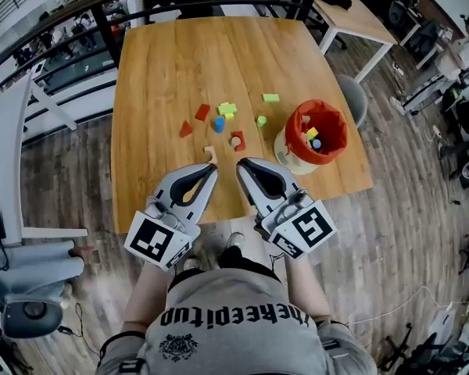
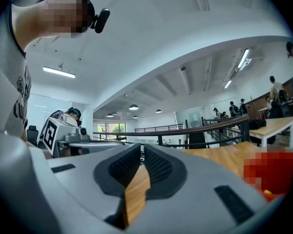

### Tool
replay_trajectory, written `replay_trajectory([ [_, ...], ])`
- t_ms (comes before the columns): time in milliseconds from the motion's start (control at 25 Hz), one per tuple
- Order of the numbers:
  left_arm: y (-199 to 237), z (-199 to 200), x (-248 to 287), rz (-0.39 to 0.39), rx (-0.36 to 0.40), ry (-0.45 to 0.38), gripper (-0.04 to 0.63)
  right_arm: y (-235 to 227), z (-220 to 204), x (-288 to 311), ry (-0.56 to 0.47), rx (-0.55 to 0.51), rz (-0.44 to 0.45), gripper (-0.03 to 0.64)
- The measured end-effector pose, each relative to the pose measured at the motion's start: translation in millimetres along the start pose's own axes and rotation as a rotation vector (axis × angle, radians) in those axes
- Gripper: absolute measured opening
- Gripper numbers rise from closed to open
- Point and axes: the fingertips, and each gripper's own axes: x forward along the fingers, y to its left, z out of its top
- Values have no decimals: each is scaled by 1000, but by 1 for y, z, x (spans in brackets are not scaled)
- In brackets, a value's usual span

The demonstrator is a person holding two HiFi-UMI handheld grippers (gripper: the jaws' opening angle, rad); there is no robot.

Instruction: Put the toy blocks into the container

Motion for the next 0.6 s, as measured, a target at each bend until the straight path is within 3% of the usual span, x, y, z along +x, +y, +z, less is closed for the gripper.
replay_trajectory([
  [400, 4, 4, 36, 135, 25, -13, 14, -43, 3, 7, -1, -1, 126, 17],
  [600, 7, 2, 42, 146, 33, 1, 14, -50, -1, 12, -5, 12, 141, 18],
])
